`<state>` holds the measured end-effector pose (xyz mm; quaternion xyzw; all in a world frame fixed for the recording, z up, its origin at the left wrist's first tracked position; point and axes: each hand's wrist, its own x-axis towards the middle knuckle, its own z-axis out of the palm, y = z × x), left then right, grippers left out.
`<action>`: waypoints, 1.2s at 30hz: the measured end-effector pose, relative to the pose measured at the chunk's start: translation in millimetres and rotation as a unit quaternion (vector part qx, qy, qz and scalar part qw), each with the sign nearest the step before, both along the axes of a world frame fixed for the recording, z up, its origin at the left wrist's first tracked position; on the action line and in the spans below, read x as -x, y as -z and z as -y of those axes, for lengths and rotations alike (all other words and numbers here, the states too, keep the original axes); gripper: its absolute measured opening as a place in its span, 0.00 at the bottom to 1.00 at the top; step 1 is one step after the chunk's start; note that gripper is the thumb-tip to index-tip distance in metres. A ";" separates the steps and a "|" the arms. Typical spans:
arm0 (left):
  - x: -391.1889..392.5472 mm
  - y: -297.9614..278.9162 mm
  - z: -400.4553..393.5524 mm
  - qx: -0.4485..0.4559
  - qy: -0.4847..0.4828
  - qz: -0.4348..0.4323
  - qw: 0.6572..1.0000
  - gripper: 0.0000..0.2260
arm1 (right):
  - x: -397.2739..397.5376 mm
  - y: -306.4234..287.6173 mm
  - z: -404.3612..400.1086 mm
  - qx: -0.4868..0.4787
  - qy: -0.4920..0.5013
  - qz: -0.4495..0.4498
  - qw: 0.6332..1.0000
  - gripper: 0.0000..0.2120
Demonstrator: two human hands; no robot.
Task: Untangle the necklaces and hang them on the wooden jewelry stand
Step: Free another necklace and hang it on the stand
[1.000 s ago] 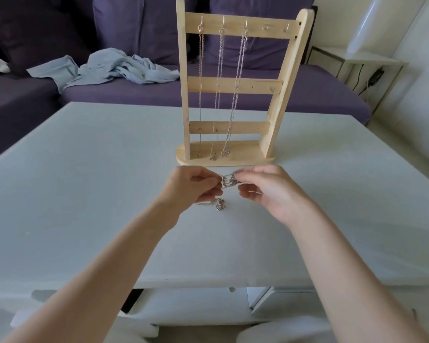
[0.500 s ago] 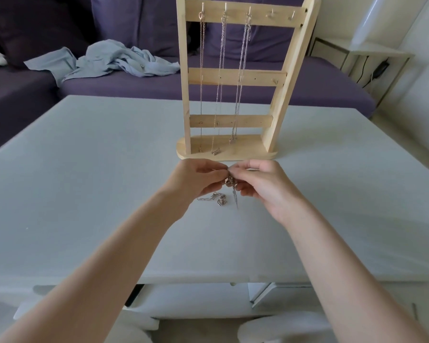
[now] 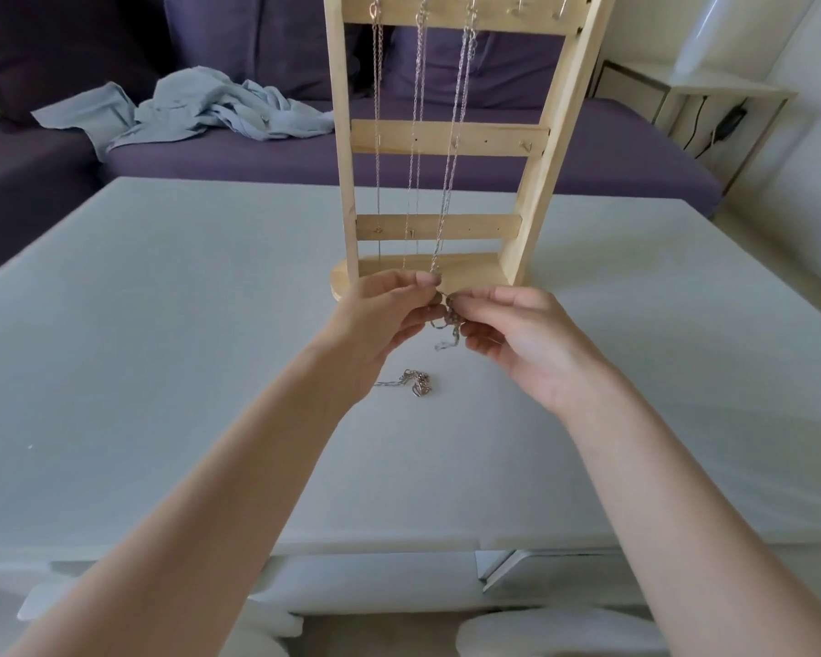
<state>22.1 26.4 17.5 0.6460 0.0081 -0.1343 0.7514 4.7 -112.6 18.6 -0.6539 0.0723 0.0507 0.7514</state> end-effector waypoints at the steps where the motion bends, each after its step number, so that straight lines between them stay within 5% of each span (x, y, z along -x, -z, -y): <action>1: -0.4 -0.7 0.5 0.004 0.001 -0.001 1.000 0.06 | -0.5 0.2 1.0 0.003 0.008 0.003 1.000 0.05; 11: 5.1 -0.9 9.2 -0.132 0.033 0.066 0.989 0.03 | 0.8 2.5 5.9 0.035 0.039 0.039 0.998 0.06; 18: 1.0 3.0 4.9 -0.105 -0.028 0.054 0.993 0.05 | 1.3 -0.2 3.5 0.074 -0.026 0.074 0.994 0.07; 27: -0.8 -2.7 3.8 -0.127 -0.023 0.057 0.990 0.06 | -0.4 -1.2 11.0 0.139 0.063 0.077 0.985 0.10; 31: -1.9 -6.4 -1.1 -0.076 -0.034 0.045 0.996 0.07 | 1.7 -2.4 10.1 0.126 0.023 0.089 0.988 0.06; 36: 0.2 -6.7 3.5 -0.119 -0.014 0.098 0.988 0.04 | 1.7 -1.0 0.5 0.152 0.004 0.115 0.982 0.07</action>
